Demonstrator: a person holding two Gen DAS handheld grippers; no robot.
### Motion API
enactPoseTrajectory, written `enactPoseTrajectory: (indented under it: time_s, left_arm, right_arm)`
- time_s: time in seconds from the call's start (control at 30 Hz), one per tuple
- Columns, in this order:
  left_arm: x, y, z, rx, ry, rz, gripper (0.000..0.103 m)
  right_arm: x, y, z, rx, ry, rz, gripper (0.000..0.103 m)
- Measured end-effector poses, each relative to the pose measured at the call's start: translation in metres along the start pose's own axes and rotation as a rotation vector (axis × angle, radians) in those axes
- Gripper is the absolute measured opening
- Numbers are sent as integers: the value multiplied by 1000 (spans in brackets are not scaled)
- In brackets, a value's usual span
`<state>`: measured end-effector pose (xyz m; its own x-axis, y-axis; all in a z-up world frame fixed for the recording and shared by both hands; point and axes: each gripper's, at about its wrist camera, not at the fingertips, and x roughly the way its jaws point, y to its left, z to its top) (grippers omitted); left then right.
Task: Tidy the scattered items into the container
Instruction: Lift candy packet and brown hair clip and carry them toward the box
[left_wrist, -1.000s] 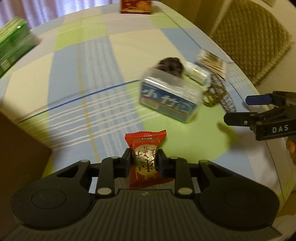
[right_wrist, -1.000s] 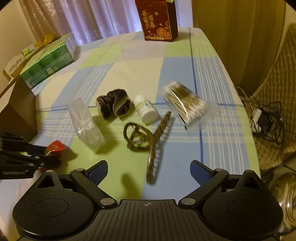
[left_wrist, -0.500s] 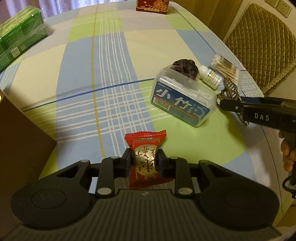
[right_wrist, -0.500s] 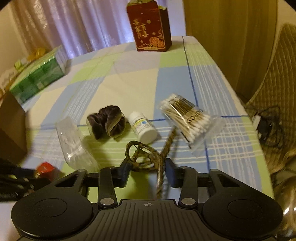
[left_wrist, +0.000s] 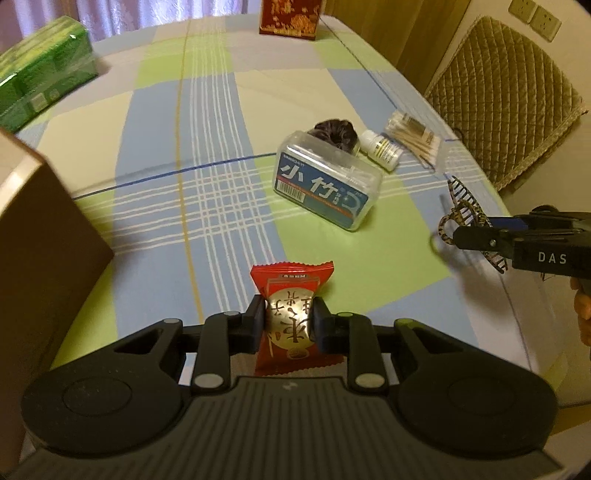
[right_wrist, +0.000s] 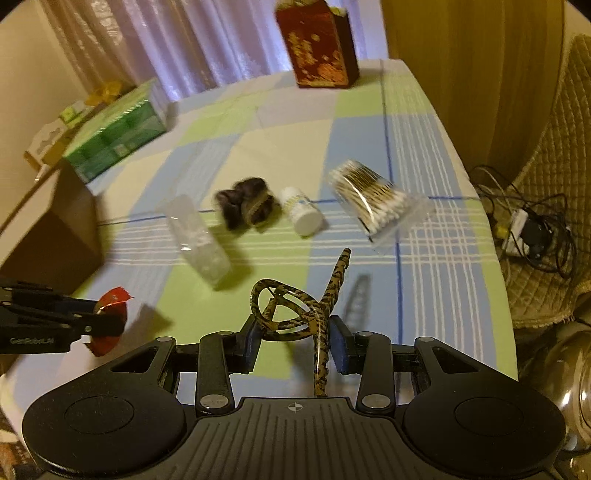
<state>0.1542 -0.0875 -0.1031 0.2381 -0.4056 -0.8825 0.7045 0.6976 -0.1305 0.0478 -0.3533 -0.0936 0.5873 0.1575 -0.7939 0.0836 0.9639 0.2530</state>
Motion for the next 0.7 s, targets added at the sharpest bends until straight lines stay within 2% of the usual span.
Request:
enactPoseTrajectory:
  time_s: [0.2, 0.37, 0.53, 0.7]
  left_arm:
    - [-50, 13, -12, -56, -78, 24, 22]
    - [-97, 34, -31, -136, -135, 77, 22]
    - [-145, 66, -56, -225, -188, 164, 22]
    - [-189, 110, -71, -297, -239, 279, 22]
  right_arm:
    - [-16, 34, 9, -118, -1, 109, 41]
    - [-14, 92, 14, -310, 67, 279, 41]
    - [-7, 164, 21, -486, 93, 445, 41]
    - [3, 235, 44, -563, 43, 556, 41]
